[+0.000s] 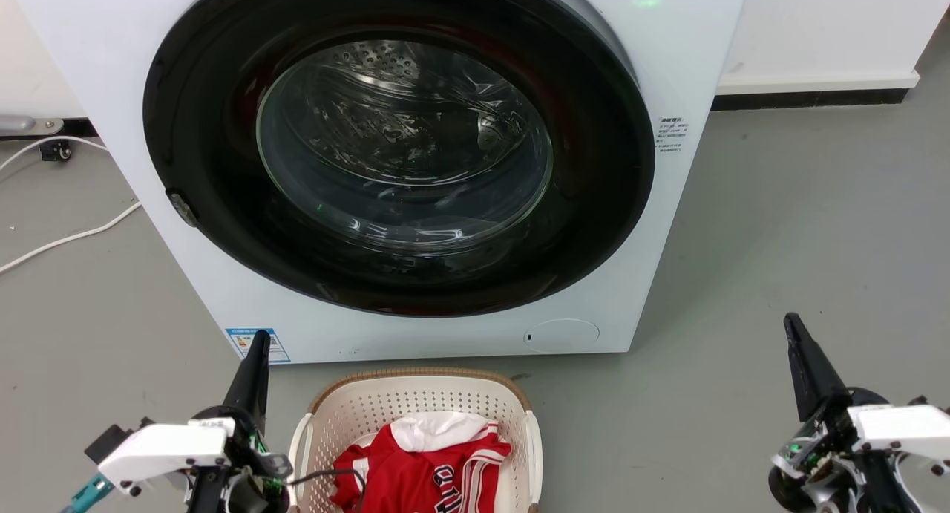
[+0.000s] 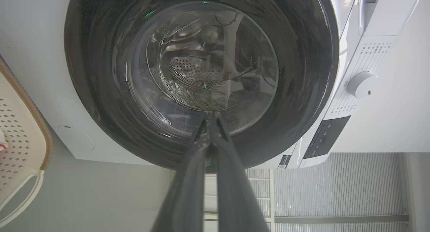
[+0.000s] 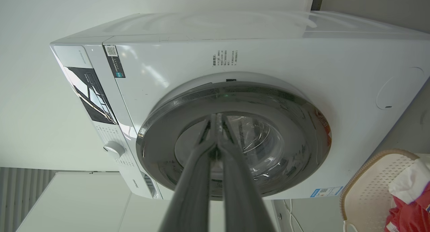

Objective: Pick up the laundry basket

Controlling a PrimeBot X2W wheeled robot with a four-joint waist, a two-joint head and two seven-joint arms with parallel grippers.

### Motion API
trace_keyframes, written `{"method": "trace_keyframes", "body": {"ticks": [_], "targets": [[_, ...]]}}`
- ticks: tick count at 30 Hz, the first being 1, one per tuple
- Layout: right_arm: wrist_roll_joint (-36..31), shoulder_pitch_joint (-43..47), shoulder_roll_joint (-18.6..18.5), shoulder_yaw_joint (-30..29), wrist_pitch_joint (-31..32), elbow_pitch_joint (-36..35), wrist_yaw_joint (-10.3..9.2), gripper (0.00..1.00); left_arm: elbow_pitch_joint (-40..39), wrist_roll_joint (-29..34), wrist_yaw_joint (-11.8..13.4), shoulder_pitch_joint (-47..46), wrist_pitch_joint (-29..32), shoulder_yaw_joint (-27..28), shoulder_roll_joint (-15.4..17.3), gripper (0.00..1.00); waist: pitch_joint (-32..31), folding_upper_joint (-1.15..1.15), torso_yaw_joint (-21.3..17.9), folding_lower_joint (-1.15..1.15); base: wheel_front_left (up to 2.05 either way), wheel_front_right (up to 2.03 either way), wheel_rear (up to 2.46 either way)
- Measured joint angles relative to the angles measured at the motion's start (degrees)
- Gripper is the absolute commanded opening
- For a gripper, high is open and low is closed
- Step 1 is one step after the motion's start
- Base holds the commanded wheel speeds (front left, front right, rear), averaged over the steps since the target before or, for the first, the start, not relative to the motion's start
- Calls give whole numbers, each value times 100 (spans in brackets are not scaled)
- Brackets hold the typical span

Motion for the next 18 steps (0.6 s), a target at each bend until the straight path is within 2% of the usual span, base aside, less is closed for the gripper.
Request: {"method": "trace_keyframes", "body": {"ticks": [9,18], "targets": [[-103,246,22,5,-120,199,-1,100,164,81,9,241,-129,-31,-33,100,1,0,1,0,0,0,0],[-1126,249,25,-2,-372,-99,-1,100,-114,979,96,242,-375,5,-32,100,11,0,2,0,0,0,0]]}}
